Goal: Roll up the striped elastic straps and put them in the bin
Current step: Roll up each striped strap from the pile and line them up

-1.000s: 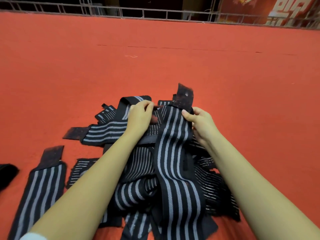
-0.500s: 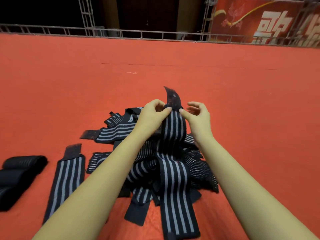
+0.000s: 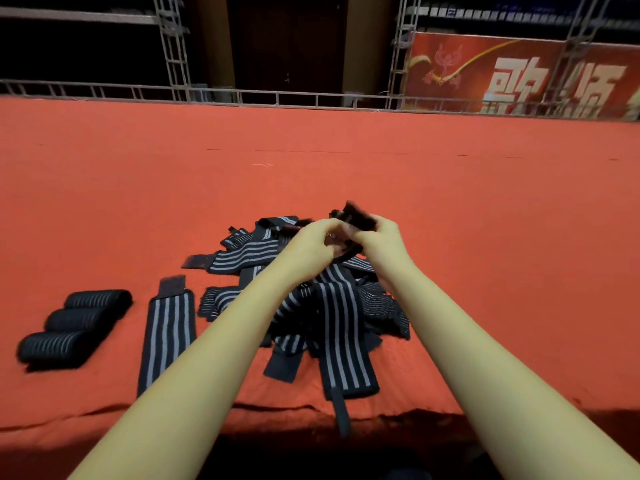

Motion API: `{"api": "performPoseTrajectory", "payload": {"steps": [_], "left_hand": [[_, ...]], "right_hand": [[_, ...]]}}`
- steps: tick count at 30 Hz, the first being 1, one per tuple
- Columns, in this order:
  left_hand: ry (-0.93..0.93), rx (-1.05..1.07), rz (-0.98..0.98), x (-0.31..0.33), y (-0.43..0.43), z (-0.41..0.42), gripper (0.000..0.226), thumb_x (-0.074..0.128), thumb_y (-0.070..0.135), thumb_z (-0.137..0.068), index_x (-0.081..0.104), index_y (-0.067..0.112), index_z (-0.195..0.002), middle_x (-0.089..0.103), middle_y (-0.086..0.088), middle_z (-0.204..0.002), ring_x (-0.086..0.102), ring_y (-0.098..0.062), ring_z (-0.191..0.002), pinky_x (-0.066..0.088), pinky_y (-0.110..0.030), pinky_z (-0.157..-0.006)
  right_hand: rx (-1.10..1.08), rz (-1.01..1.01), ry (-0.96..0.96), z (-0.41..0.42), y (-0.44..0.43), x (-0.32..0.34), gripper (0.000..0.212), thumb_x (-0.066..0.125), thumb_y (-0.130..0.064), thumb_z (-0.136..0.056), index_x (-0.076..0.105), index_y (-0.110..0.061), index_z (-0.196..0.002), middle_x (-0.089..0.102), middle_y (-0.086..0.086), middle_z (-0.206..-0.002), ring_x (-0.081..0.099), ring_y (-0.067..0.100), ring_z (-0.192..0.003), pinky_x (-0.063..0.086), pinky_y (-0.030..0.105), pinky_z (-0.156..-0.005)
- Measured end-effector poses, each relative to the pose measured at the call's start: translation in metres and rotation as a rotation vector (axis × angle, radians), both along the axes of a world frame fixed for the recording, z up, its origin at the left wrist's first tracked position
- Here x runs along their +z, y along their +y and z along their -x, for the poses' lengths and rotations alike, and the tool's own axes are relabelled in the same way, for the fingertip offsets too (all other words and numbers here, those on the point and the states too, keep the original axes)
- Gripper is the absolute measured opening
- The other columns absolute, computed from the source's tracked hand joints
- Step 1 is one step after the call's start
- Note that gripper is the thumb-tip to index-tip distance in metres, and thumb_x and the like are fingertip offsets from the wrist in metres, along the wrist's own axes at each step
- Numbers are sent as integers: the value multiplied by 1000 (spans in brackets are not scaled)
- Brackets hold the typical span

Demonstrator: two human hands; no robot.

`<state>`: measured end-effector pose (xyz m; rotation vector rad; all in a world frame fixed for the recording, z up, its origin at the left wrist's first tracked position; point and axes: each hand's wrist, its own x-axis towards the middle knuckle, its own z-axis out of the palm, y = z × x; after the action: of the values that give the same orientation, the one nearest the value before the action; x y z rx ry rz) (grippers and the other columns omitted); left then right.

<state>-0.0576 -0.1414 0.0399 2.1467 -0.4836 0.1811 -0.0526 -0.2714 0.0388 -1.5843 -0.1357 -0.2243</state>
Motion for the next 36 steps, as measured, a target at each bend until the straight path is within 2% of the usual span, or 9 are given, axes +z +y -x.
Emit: {"api": "performPoseTrajectory", "payload": {"steps": [3, 7, 9, 12, 15, 18, 22, 32, 36], "left_hand": [[-57, 126, 71, 15, 0, 13, 21, 58, 1, -90, 65, 16, -102, 68, 4, -101, 63, -10, -97, 49, -26, -92], [-36, 214, -22, 36, 8, 18, 29, 64, 19, -91, 57, 14, -119, 61, -1, -113, 58, -16, -103, 47, -31, -90], [18, 211, -123, 32, 11, 21, 28, 61, 22, -94, 58, 14, -121, 62, -2, -117, 59, -18, -106, 47, -30, -88], [-9, 229, 79, 25, 13, 27, 18, 52, 28, -98, 60, 19, -111, 65, 0, -110, 62, -19, -104, 48, -31, -88], [-80, 155, 314, 39, 8, 35, 17, 50, 36, -98, 61, 25, -105, 66, 8, -101, 63, -11, -97, 51, -40, -93], [-117, 46, 302, 59, 7, 46, 14, 59, 29, -95, 64, 19, -102, 67, 11, -88, 61, -2, -81, 52, -33, -79], [-185, 122, 310, 78, 24, 61, 29, 72, 36, -83, 69, 8, -91, 70, -1, -84, 66, -18, -80, 55, -45, -82], [-360, 289, 296, 159, 86, 134, 26, 70, 28, -87, 63, 5, -97, 67, -11, -87, 60, -14, -69, 44, -23, -51], [-344, 347, 305, 168, 113, 150, 24, 72, 30, -85, 62, 10, -95, 65, -6, -87, 59, -11, -66, 45, -23, -51]], "right_hand": [[-95, -32, 18, 13, -3, 8, 15, 56, -5, -94, 63, -14, -84, 67, 3, -81, 64, 23, -82, 53, 36, -76], [-144, -223, 19, 24, -12, 44, 5, 54, -9, -97, 59, -9, -96, 64, 3, -82, 63, 20, -77, 54, 42, -76], [-153, -256, 20, 29, -18, 60, 5, 54, -9, -97, 57, -7, -100, 62, 4, -82, 62, 19, -75, 55, 41, -72], [-46, -161, 24, 36, -24, 68, 5, 54, -9, -97, 58, -9, -94, 63, 4, -82, 61, 17, -72, 56, 29, -60], [100, -50, 17, 44, -23, 63, 8, 57, -12, -95, 61, -7, -101, 66, 7, -89, 64, 19, -78, 54, 29, -69], [190, 6, -7, 53, -16, 66, 14, 59, -14, -94, 61, -8, -107, 68, 5, -89, 67, 16, -78, 55, 28, -69], [225, 5, -66, 66, 2, 84, 14, 59, -15, -94, 62, -12, -108, 69, 0, -87, 67, 10, -73, 54, 23, -63], [563, -61, -121, 115, 56, 152, 16, 48, -14, -100, 61, -6, -103, 68, 2, -78, 64, 12, -62, 51, 20, -53], [634, -130, -124, 123, 86, 160, 18, 47, -11, -100, 62, -3, -106, 69, 8, -90, 68, 16, -75, 55, 26, -68]]}}
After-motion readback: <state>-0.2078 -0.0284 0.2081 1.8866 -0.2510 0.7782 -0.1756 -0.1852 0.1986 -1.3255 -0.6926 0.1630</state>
